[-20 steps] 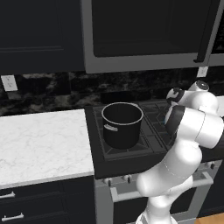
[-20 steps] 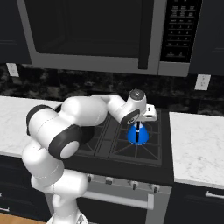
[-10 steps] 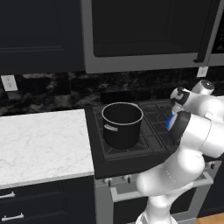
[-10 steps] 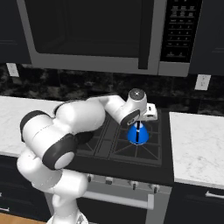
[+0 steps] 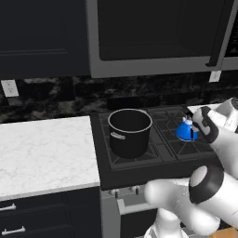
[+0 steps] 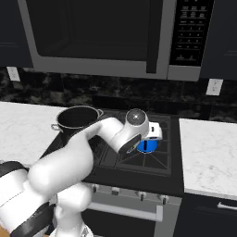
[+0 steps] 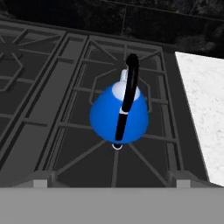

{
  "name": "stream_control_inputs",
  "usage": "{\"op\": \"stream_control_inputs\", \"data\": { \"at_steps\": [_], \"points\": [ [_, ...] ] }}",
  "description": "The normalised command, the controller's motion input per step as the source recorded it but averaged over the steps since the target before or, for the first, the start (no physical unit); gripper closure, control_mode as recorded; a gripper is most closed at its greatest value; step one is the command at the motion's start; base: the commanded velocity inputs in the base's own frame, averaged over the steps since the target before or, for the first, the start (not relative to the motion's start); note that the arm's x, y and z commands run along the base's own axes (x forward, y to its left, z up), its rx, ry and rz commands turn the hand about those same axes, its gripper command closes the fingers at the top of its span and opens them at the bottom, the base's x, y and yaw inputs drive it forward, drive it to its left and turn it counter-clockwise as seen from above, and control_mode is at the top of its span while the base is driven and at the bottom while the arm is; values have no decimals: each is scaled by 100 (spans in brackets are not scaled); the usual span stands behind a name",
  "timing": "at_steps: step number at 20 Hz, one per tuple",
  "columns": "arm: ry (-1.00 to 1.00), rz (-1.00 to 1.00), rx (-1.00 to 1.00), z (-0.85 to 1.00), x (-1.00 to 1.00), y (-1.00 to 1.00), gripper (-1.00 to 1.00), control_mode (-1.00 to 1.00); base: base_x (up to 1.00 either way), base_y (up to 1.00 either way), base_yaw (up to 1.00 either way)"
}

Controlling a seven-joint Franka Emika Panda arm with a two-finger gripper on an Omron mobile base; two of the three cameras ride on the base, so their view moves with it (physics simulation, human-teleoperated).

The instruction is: Pick the kettle from the counter and place it on a stove burner. Then turn the burner on.

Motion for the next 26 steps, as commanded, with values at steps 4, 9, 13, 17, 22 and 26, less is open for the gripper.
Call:
{"op": "stream_control_inputs", "data": {
  "at_steps": [4,9,13,17,22,26],
  "points": [
    [-2,0,0,-6,-100,2,-100,-100,0,0,0],
    [-1,-1,0,-15,-85,-1,-100,-100,0,0,0],
    [-3,-6,0,-5,-53,-13,-100,-100,0,0,0],
    [-6,-6,0,-2,-34,-15,-100,-100,0,0,0],
    [-9,-7,3,0,-11,-35,-100,-100,0,0,0],
    [-4,-8,8,0,0,-44,-100,-100,0,0,0]
  ]
}}
